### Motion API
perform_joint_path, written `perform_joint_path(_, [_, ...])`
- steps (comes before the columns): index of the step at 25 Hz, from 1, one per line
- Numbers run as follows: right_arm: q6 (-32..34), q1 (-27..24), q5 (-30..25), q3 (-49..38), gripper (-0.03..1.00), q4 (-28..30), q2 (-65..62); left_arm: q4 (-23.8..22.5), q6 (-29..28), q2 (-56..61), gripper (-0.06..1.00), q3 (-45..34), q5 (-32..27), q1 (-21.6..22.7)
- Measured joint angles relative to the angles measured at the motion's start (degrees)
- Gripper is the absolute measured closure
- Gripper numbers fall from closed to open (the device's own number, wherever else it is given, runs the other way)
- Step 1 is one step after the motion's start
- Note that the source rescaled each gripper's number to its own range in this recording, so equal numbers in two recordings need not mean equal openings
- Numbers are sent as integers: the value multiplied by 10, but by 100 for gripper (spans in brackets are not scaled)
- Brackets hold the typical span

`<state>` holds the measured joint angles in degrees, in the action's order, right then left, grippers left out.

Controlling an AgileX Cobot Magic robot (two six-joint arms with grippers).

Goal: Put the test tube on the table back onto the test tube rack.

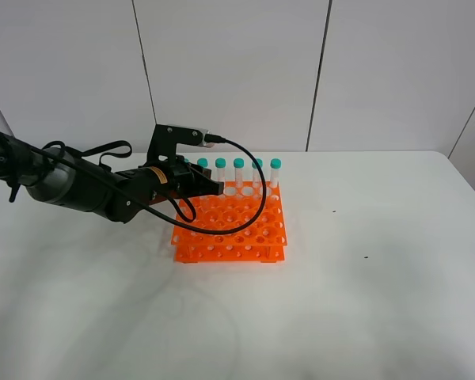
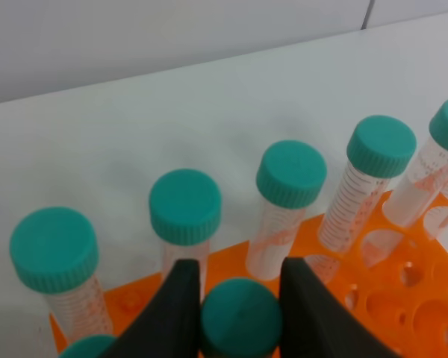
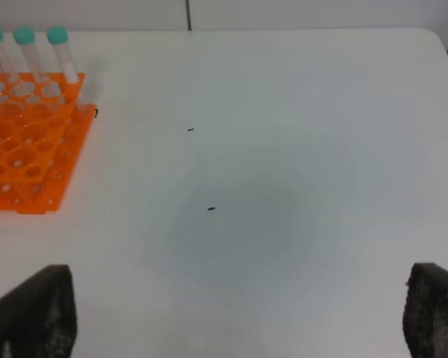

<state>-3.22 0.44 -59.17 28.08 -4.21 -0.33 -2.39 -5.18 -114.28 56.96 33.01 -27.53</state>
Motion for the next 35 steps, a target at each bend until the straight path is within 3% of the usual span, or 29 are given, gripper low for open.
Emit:
perform_joint_path(5, [0,0,0,0,-3,0,0,0,0,0,93,0,1,0])
perform_joint_path(11, [0,0,0,0,-3,0,0,0,-14,-1,67,0,3,0])
perform_joint_path(13, [0,0,0,0,-3,0,0,0,-19,1,62,0,3,0])
perform_joint_path(26, [0,0,0,0,-3,0,0,0,-21,70,59,0,2,1])
perform_joint_path(30, [0,0,0,0,-3,0,0,0,-21,116,59,0,-26,1])
perform_joint_path(35, [0,0,0,0,-3,0,0,-23,-20,171,55,0,-114,1])
